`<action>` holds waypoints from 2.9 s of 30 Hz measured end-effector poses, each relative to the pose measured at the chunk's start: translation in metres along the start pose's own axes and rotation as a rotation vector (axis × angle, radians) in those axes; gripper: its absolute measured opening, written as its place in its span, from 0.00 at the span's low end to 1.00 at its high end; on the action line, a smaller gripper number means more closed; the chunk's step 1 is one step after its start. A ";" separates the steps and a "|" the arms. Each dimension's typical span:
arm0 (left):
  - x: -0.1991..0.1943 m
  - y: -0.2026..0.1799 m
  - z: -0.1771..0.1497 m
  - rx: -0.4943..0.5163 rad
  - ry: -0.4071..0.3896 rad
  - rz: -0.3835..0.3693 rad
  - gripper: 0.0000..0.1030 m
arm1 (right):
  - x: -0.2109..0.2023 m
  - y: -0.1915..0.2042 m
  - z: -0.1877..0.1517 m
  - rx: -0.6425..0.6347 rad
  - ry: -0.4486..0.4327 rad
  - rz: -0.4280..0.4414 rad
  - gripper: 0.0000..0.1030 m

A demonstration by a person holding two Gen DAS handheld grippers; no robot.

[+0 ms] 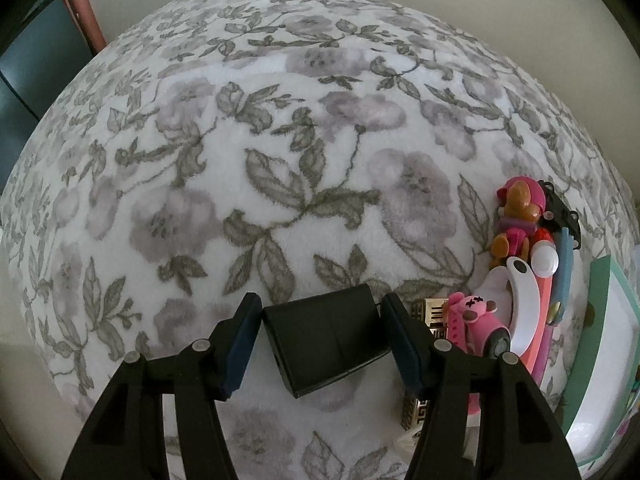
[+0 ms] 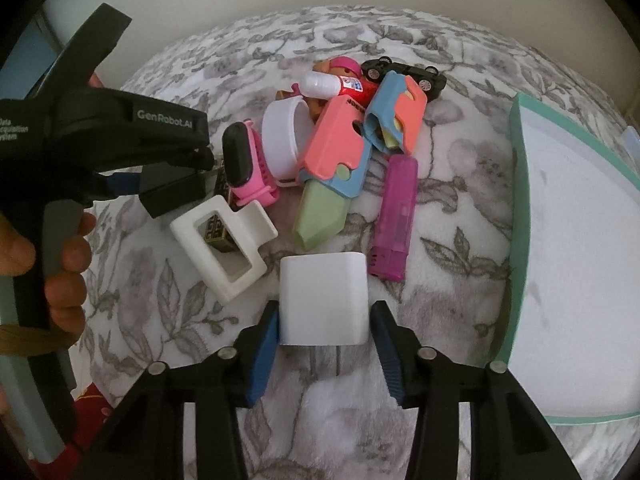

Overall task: Organize rigid objects
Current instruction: 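Grasp the black charger with the left tool while the right tool grasps the white charger, then carry both chargers into the teal-rimmed tray and open both tools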

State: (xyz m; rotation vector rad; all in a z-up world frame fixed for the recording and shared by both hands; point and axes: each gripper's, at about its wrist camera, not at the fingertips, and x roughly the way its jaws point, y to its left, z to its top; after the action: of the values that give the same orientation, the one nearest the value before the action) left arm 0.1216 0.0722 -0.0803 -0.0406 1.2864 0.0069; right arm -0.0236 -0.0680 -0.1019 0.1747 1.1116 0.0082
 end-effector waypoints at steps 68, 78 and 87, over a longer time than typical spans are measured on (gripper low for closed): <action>-0.052 -0.312 -0.054 0.596 -0.117 -0.249 0.61 | -0.077 -0.294 0.014 0.655 -0.168 -0.232 0.44; -0.023 -0.312 -0.051 0.581 -0.068 -0.254 0.61 | -0.065 -0.302 0.021 0.635 -0.137 -0.283 0.44; -0.020 -0.310 -0.051 0.582 -0.055 -0.249 0.61 | -0.061 -0.300 0.020 0.623 -0.108 -0.291 0.44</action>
State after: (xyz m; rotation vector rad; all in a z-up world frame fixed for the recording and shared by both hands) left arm 0.0758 -0.2390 -0.0670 0.2972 1.1805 -0.5744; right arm -0.0574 -0.3722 -0.0824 0.5599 0.9946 -0.6057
